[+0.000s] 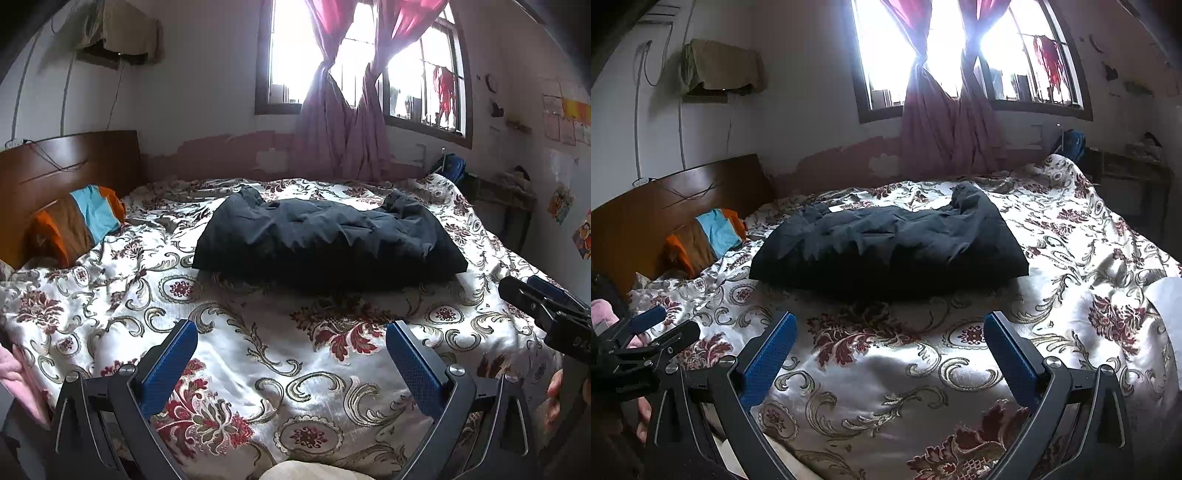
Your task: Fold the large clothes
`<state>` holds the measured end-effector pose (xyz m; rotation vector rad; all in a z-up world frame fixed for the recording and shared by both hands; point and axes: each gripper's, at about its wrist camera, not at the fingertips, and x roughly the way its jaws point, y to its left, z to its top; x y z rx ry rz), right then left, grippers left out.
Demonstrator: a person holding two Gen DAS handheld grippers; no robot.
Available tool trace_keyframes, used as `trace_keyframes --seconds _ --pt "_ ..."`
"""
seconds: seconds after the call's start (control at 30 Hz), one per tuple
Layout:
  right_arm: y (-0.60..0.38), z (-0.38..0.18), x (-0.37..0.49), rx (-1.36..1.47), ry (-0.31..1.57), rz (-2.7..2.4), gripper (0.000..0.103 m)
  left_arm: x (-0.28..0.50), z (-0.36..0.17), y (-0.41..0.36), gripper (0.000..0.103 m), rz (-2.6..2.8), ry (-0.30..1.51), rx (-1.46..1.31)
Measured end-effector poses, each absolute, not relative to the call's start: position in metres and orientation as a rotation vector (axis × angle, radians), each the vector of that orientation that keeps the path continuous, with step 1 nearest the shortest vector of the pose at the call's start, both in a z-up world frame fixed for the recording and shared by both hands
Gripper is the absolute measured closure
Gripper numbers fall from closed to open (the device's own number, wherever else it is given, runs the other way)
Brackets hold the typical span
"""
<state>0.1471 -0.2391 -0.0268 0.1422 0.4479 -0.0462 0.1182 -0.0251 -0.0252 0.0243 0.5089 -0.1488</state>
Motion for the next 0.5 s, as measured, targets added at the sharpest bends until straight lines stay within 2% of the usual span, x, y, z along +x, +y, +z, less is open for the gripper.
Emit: trace_keyframes --seconds 0.5 --pt "-0.2313 -0.0287 0.1496 0.129 0.455 -0.028 0.004 0.1199 -0.0312 -0.0165 0.000 -0.137 0.524 0.004"
